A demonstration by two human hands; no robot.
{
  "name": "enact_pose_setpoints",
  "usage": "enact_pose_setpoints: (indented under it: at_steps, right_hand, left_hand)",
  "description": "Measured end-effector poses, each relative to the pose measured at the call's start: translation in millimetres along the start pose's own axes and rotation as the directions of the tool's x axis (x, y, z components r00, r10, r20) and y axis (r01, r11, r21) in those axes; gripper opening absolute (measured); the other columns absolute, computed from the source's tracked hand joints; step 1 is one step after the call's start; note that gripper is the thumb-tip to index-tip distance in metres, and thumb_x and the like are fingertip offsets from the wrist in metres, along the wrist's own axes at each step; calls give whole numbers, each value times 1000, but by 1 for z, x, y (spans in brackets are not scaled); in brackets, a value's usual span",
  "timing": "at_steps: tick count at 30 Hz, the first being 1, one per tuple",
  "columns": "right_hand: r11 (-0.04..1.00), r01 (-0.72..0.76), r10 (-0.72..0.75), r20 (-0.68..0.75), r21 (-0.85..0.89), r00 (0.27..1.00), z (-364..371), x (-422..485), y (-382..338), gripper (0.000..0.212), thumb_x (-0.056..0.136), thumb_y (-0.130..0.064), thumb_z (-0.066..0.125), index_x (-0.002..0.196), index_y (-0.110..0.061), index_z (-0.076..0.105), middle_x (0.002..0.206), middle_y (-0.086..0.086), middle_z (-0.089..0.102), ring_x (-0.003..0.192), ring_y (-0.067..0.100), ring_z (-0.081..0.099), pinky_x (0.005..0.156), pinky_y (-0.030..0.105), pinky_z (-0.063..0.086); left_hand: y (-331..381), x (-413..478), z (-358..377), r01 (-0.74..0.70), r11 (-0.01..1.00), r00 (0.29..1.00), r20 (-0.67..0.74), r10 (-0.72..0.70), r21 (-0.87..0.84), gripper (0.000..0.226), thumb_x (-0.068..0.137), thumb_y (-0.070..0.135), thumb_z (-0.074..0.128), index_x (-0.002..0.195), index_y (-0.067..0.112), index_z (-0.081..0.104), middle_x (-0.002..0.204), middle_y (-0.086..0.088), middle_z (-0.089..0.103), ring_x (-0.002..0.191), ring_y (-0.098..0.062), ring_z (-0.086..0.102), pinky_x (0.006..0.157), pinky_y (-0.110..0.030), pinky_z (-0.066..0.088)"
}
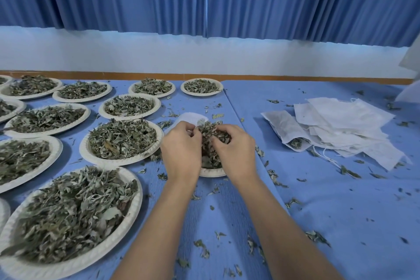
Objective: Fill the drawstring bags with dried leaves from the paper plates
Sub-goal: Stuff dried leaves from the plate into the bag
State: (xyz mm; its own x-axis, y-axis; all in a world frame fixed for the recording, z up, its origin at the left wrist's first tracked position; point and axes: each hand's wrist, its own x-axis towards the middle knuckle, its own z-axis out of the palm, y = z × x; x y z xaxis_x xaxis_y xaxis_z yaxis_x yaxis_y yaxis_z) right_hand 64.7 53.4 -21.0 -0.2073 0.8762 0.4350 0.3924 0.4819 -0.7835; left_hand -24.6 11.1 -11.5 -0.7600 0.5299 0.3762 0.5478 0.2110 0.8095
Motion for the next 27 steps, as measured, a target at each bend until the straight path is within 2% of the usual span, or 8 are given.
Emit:
enact_pose_setpoints:
  at_steps: [2,6,9,13,17,20,22,27]
  right_hand:
    - [996,-57,62,-59,71,996,-3,1,0,23,83,-14,67,105,-18,71,105,-6,68,90,2,57,78,6,38]
    - [866,-212,236,2,452,972,-17,9,-4,22,82,-8,69,86,-29,69,81,-3,71,65,7,58,63,25,48]
    - [807,-191,148,123,558,981,-25,11,-5,29,79,6,66,80,-23,71,73,-9,73,69,3,66,64,16,51]
    - [880,-184,73,259,437,963,-20,9,-2,34,79,4,66,74,-29,72,73,-13,72,71,0,65,67,15,50]
    - [950,-153,76,275,271,958,-11,10,1,24,80,-4,67,85,-27,72,91,-9,72,86,6,66,81,26,53]
    - [976,-131,93,217,172,972,-9,9,2,31,80,-3,59,94,-26,73,81,-8,71,59,5,62,59,23,54]
    - [986,-110,88,171,123,981,-7,9,2,38,79,2,54,99,-23,74,72,-14,66,42,0,49,45,14,42]
    - [990,-115,103,134,85,986,-6,8,-1,47,75,12,47,103,-17,71,73,-12,62,51,-4,53,45,8,37]
  left_hand:
    - [-4,2,-1,-10,999,1000,1,10,37,14,90,19,59,92,8,69,83,-8,70,77,-24,64,63,-27,38]
    - [-7,4,-2,-27,999,999,24,26,42,17,92,20,60,91,6,69,82,-11,70,71,-24,62,63,-31,44]
    - [-6,6,-1,-12,1000,999,41,13,-8,16,91,18,62,94,7,72,85,-12,71,77,-25,63,67,-31,45]
    - [-2,6,-3,-30,999,999,41,31,-46,21,87,2,57,99,9,74,90,-9,72,85,-22,65,73,-21,44]
    - [-3,9,-5,18,982,990,141,8,-186,20,85,0,60,84,17,71,70,14,62,69,-5,56,60,-3,37]
    - [-4,13,-6,77,953,973,230,-9,-292,18,87,15,67,72,25,65,68,16,61,69,-5,58,62,-12,42]
    - [-2,13,-6,84,932,956,294,25,-352,21,85,19,69,68,30,64,69,13,64,67,-6,59,66,-20,46]
    - [-3,14,-5,77,930,929,365,64,-358,19,87,21,68,70,29,63,70,10,62,67,-6,56,68,-23,44]
